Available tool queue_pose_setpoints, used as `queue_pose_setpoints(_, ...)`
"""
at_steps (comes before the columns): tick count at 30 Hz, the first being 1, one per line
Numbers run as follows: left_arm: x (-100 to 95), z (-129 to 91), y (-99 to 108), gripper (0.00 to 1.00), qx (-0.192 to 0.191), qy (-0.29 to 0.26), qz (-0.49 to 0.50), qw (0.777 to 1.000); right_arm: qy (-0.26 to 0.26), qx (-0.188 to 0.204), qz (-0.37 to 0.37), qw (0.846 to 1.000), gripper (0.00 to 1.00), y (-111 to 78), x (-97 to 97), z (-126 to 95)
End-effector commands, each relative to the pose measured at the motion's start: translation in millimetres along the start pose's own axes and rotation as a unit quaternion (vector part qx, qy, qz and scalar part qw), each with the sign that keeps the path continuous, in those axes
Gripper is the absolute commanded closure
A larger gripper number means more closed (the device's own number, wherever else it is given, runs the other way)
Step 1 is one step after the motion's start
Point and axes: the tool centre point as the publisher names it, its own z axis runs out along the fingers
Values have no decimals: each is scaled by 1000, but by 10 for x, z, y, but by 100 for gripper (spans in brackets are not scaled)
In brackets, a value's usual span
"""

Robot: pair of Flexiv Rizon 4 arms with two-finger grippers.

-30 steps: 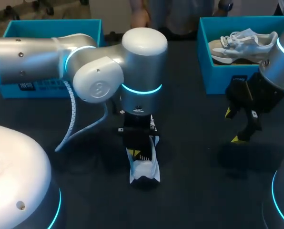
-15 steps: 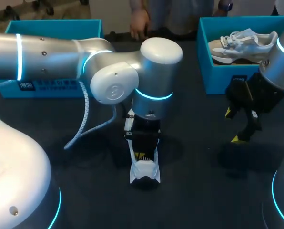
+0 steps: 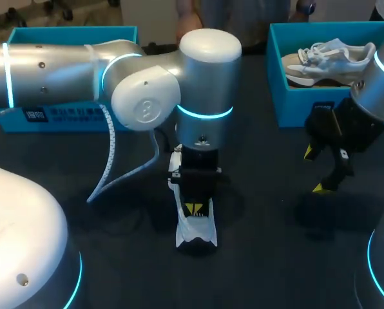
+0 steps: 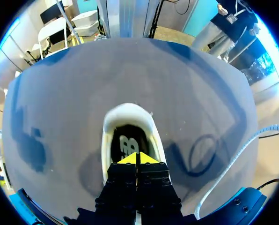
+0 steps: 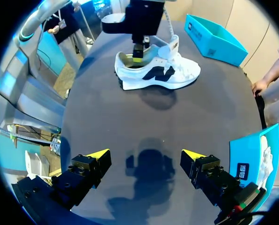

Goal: Take the shoe out of the shoebox, open the shoe tongue, remove and reinsert the insole, then place the shoe into the shoebox

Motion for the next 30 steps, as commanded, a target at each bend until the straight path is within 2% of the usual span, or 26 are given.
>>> queue_pose_setpoints(1, -78, 210, -61, 100, -1, -6, 2, 1000, -1, 1, 0, 1000, 0, 2, 3, 9)
queue_pose_setpoints(8, -207, 438, -36, 100, -13, -14, 0, 1000, -1, 1, 0, 1000, 0, 2, 3, 9)
queue_pose_setpoints(14, -133, 490, 91, 100, -29, 0, -14, 999, -1, 1, 0, 1000, 0, 2, 3, 9)
queue_pose_setpoints(19, -45, 421, 143, 100, -39, 0, -25, 999, -1, 1, 0, 1000, 0, 2, 3, 9)
queue_pose_setpoints(24, 57, 228, 97, 100, -52, -12, -25, 998, -1, 1, 0, 1000, 0, 2, 3, 9)
queue_pose_setpoints(30, 41, 56, 108, 100, -68, -28, -20, 997, -1, 1, 0, 1000, 0, 2, 3, 9)
